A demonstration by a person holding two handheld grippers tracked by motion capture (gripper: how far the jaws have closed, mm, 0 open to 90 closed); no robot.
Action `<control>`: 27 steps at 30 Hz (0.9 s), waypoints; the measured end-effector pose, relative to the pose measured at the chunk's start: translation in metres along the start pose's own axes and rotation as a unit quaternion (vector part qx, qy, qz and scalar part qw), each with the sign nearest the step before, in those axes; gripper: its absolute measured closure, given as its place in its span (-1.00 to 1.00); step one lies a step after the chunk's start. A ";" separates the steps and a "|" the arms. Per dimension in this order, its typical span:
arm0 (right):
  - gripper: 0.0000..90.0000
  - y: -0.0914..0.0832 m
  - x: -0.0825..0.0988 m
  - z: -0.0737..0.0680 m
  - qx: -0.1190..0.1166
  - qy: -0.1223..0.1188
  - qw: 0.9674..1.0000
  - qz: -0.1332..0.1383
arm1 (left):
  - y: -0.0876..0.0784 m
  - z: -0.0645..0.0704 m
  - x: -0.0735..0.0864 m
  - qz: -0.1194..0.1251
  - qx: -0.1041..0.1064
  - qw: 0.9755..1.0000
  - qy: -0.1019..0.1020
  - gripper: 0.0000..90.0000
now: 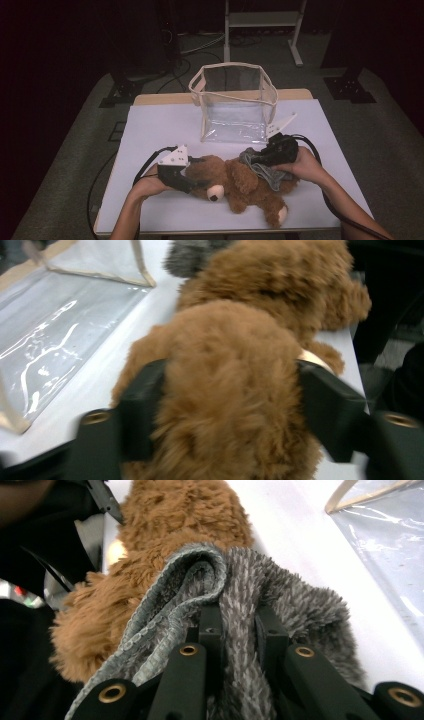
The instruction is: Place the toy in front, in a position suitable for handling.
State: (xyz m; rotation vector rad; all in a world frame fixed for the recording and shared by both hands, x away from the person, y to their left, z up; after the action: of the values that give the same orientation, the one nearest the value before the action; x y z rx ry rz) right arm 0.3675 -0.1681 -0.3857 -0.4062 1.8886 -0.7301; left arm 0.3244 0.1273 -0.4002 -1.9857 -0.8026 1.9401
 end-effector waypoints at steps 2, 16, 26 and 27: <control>0.72 -0.006 0.008 -0.003 0.003 0.004 1.000 0.008 | 0.001 -0.002 0.004 -0.021 -0.001 1.000 -0.017 -0.69; 0.73 -0.040 0.047 -0.011 0.008 0.033 0.998 0.055 | 0.050 0.004 -0.008 -0.006 0.012 1.000 0.018 -0.17; 0.73 -0.027 0.044 -0.015 0.000 0.006 0.999 0.046 | 0.031 -0.002 -0.013 0.007 0.029 0.999 -0.012 -0.80; 0.73 -0.025 0.044 -0.015 -0.005 0.007 0.999 0.050 | 0.034 -0.002 -0.014 0.003 0.031 0.999 -0.011 -0.81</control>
State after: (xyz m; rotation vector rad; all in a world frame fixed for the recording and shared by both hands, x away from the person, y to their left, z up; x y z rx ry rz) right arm 0.3344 -0.2081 -0.3963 -0.3117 1.9126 -0.6589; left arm 0.3336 0.0923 -0.4064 -1.9376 -0.7331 1.9688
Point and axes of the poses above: each handheld gripper's, and its own axes: y roughly forward along the jaws, x roughly out of its underside, z roughly to its right, the point moved 3 cm from there along y, roughly forward along the jaws, and after that the axes turned 4 degrees about y, right-handed, at the moved point
